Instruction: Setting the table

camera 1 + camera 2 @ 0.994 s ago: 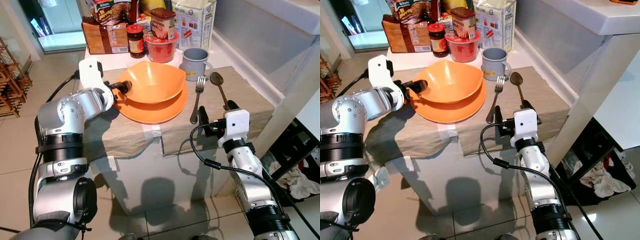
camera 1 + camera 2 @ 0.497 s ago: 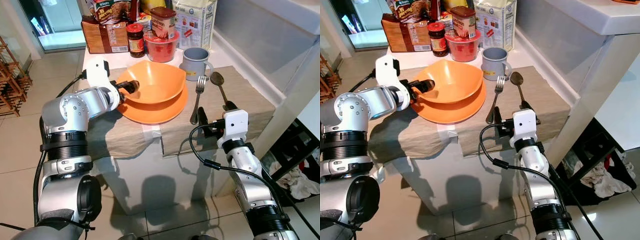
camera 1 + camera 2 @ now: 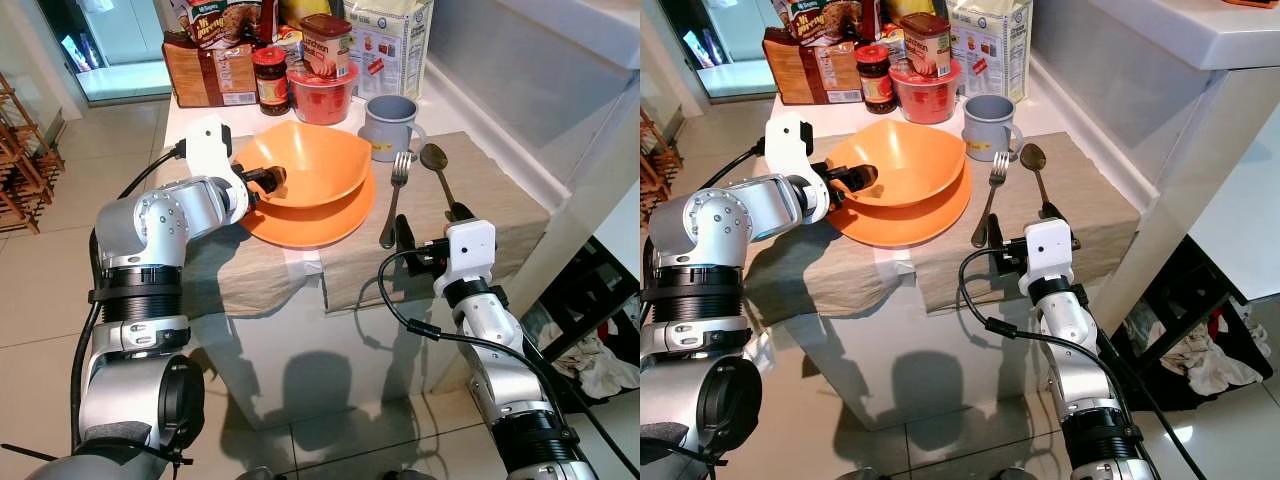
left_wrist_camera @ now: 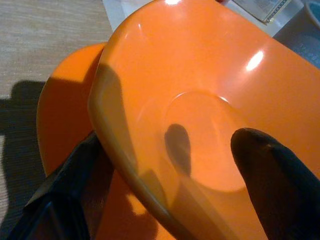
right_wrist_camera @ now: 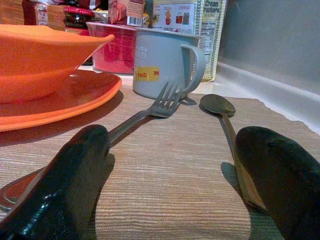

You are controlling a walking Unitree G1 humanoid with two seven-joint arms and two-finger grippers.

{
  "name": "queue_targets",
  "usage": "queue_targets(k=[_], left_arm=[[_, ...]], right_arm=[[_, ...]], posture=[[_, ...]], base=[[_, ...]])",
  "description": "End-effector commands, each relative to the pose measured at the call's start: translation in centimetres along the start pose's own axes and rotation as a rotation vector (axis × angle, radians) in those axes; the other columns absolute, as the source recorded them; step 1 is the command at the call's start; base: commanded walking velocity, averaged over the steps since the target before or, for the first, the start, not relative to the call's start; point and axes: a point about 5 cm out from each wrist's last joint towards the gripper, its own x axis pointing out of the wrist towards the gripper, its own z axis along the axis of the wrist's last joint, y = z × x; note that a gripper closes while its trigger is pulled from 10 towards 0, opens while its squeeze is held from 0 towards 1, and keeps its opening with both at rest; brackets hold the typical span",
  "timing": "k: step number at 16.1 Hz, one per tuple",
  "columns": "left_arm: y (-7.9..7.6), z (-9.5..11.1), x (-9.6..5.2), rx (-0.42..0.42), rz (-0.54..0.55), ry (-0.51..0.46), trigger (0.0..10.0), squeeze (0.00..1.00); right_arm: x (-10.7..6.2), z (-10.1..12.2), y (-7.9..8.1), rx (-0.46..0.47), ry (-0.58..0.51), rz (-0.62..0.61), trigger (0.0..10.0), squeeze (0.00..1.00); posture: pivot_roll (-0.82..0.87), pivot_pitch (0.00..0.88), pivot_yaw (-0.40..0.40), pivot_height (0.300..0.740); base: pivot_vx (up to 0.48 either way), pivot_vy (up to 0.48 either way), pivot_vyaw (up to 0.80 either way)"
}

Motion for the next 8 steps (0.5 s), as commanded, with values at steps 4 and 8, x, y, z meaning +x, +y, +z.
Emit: queue_targets(k=[4, 8], left_arm=[[0.23, -0.06, 0.07, 0.005, 0.009, 0.012, 0.0, 0.00], [0.32, -0.47, 0.15, 0.008, 0.013, 0.032, 0.0, 0.00]], right_arm=[[-0.10, 0.20, 0.16, -0.004, -0.001, 0.012, 10.0, 0.00], [-0.13, 0.13, 0.21, -0.003, 0.004, 0.016, 10.0, 0.00]], posture=[[-0.05, 0.000, 0.058, 0.740], [-0.05, 0.000, 0.056, 0.740]], base=[[0.000, 0.000, 0.00], [0.000, 0.000, 0.00]])
